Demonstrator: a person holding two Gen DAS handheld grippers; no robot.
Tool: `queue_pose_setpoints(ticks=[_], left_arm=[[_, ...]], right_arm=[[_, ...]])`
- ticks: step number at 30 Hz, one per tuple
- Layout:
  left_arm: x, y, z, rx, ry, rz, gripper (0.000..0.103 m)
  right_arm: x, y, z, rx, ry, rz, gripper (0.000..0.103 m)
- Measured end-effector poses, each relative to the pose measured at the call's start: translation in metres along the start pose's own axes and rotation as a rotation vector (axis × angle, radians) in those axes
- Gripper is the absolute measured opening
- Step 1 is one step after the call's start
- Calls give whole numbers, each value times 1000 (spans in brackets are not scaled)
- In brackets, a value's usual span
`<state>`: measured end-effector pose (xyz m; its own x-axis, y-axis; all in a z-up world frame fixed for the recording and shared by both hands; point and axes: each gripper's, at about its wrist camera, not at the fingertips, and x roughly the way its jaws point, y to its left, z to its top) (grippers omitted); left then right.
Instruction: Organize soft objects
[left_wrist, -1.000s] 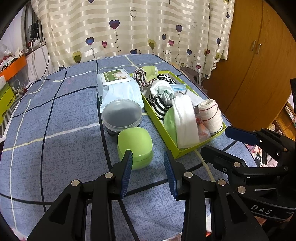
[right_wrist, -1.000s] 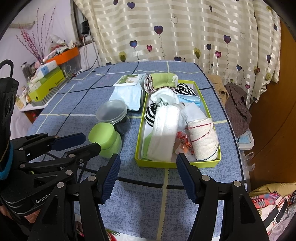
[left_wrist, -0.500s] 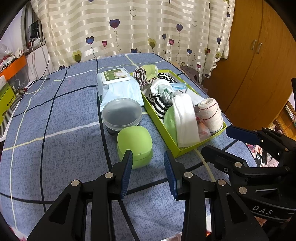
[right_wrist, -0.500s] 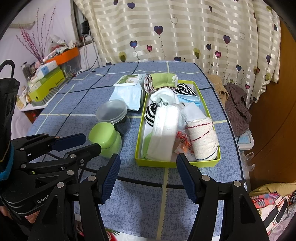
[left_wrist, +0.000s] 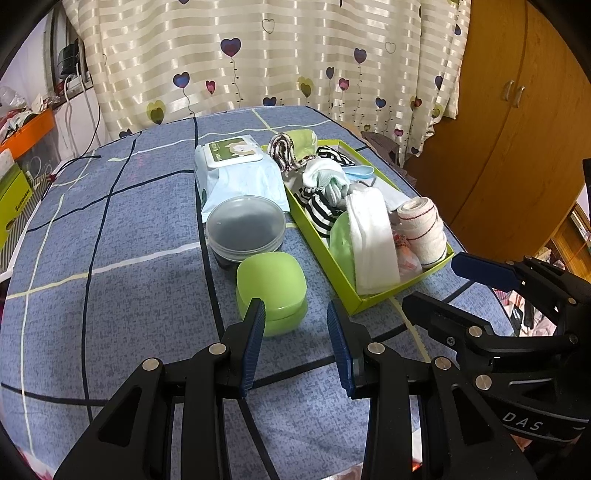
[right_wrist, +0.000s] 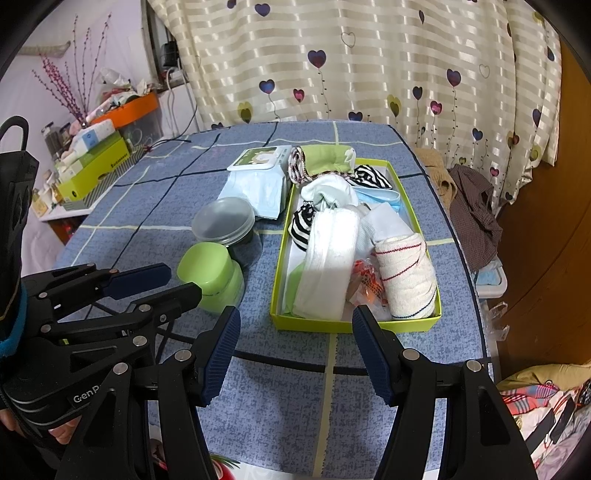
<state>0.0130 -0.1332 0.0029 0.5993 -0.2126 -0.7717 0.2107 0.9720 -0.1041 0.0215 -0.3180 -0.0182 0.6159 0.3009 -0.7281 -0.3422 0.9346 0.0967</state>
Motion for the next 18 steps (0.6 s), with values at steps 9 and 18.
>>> queue_pose_setpoints(ticks=[9,18], left_arm=[[0,0,0,0,1,2,36],[0,0,1,-1,3,2,36]], right_arm=[[-1,0,1,1,1,0,63],[0,-1,1,1,1,1,63]])
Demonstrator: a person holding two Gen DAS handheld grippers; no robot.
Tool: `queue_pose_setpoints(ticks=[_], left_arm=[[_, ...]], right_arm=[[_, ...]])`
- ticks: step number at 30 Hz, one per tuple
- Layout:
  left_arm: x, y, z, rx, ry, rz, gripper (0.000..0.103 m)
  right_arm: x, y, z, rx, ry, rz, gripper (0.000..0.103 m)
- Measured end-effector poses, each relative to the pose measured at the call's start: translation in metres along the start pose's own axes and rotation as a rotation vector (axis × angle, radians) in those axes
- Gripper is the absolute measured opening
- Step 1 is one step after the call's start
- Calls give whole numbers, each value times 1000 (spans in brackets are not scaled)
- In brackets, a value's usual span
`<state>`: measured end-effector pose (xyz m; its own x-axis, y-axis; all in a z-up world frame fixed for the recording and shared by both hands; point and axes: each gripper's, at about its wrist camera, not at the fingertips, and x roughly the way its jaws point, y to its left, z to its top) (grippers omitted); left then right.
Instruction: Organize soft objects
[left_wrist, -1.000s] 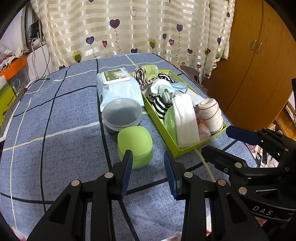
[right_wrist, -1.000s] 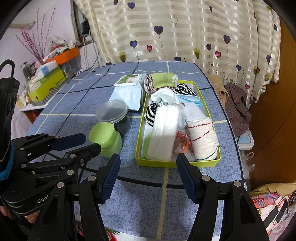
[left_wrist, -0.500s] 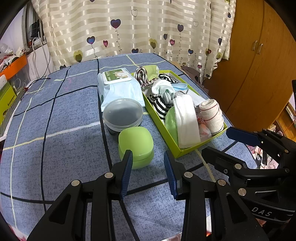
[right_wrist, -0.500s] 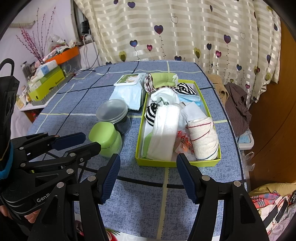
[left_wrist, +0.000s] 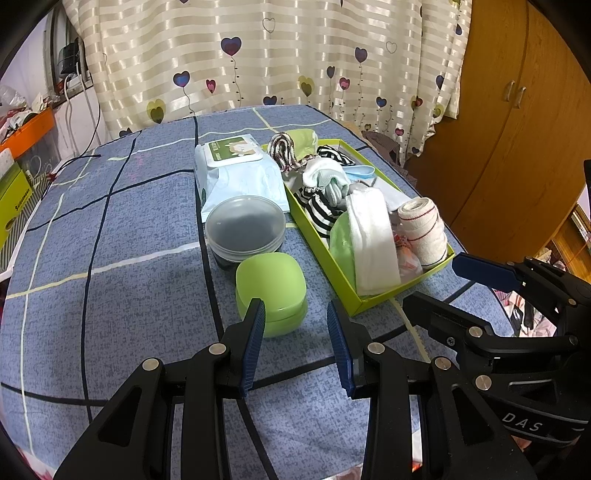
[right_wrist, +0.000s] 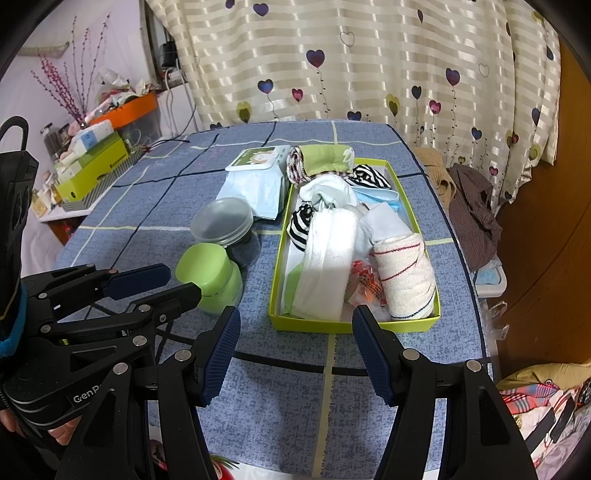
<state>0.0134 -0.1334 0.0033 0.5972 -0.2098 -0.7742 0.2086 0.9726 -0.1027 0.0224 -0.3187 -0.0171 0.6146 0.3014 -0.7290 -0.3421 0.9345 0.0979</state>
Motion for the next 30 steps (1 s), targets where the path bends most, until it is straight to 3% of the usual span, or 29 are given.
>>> queue_pose_setpoints(ticks=[30], left_arm=[[2,-2,0,1,6,2,36]], right_arm=[[1,-1,-1,1,2,2,63]])
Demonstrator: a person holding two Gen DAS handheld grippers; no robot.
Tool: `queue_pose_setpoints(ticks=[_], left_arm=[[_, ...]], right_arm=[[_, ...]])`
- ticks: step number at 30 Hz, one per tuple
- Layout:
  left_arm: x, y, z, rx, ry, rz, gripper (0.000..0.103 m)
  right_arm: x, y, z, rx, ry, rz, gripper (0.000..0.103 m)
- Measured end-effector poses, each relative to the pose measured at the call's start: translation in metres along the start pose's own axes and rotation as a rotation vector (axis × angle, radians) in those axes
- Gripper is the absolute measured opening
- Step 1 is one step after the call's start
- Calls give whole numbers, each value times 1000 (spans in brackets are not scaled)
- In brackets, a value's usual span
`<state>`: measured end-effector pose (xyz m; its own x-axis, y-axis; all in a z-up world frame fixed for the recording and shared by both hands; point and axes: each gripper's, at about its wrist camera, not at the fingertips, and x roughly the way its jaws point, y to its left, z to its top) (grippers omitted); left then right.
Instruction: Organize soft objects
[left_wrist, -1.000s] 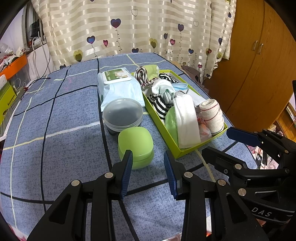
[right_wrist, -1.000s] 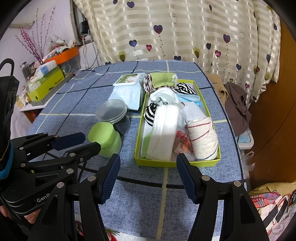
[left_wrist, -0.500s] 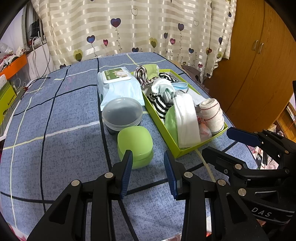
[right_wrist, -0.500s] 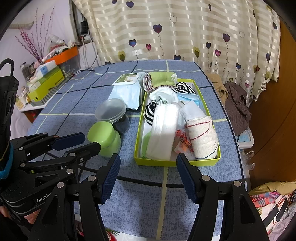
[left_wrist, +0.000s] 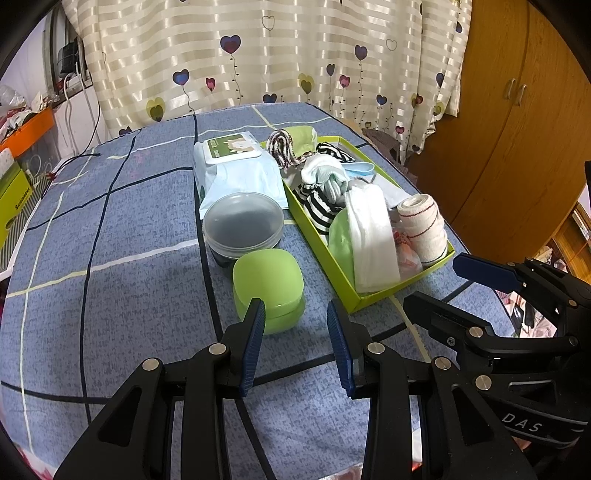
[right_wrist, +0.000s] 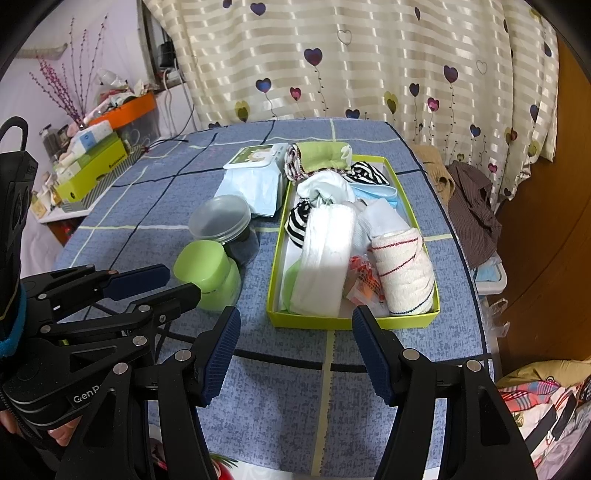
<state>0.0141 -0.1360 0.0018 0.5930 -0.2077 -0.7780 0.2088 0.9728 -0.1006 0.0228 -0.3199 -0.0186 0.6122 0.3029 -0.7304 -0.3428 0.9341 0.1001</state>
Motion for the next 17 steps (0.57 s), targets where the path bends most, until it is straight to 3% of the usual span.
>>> queue_pose_setpoints(ticks=[17], left_arm=[[0,-2,-3,4,-6,9,36]], right_arm=[[1,-1,0,1,1,-1,63]])
